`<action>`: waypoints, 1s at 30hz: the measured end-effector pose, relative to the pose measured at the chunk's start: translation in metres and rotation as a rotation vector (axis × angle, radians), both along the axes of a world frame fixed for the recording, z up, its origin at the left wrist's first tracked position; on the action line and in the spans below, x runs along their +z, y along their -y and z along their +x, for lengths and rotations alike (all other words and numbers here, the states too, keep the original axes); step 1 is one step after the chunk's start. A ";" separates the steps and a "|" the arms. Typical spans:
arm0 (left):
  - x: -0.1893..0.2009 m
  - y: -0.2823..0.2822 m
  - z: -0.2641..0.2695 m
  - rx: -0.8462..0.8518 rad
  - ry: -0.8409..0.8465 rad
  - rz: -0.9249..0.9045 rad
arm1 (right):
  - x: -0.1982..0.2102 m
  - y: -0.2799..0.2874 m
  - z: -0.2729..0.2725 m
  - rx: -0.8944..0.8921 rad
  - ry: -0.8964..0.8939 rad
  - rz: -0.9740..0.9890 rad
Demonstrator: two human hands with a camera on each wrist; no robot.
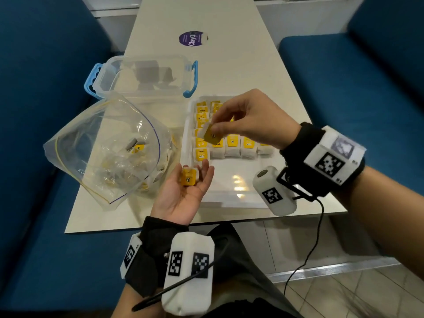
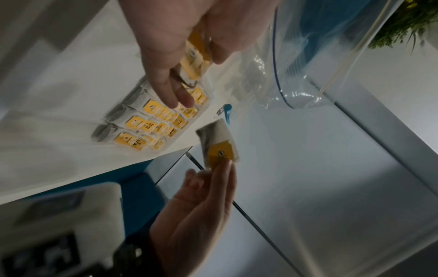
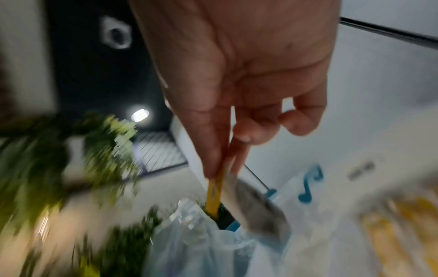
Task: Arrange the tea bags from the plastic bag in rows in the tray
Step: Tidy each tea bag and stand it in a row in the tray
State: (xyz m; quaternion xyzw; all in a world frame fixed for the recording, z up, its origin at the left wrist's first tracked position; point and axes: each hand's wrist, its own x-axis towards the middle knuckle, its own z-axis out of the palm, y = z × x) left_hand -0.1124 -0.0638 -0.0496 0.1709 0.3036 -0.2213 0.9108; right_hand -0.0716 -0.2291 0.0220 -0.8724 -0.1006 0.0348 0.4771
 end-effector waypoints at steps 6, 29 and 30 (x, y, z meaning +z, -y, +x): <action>0.000 -0.005 0.000 0.016 0.027 0.018 | -0.010 0.004 0.012 0.071 -0.082 -0.300; -0.001 0.004 -0.007 0.108 0.018 0.015 | -0.042 0.012 0.024 0.047 -0.236 -0.177; -0.001 0.004 -0.008 0.104 0.018 0.018 | -0.042 0.013 0.026 0.024 -0.193 -0.223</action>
